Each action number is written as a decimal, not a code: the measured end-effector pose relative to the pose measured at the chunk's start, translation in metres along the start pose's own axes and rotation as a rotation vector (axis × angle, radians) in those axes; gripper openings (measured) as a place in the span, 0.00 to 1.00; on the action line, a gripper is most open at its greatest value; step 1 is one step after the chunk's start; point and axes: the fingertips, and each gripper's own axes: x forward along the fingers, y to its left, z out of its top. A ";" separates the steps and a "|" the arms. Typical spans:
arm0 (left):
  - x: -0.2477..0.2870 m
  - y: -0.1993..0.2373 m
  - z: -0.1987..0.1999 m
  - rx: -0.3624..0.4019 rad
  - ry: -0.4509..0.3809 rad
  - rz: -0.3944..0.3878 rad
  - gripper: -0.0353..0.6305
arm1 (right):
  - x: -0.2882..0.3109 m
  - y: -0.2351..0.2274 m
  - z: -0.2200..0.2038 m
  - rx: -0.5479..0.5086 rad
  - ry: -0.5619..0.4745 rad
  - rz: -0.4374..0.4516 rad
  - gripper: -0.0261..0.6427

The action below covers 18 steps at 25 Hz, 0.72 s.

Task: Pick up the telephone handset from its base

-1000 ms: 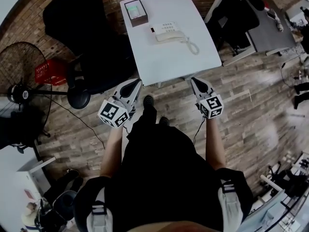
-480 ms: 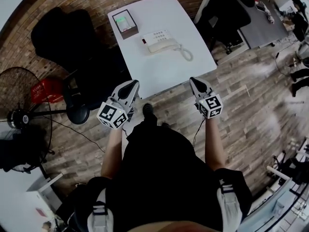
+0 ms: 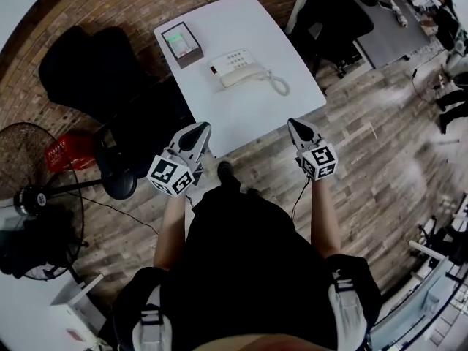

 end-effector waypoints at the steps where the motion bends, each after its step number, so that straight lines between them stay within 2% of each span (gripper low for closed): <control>1: 0.001 0.003 0.001 0.001 0.001 -0.004 0.08 | 0.002 0.000 0.001 0.000 0.000 -0.003 0.03; 12: 0.001 0.044 0.008 -0.005 0.014 -0.050 0.08 | 0.034 0.011 0.012 0.003 0.011 -0.046 0.03; 18: 0.005 0.066 0.015 0.031 0.038 -0.092 0.08 | 0.054 0.017 0.012 0.025 -0.002 -0.080 0.03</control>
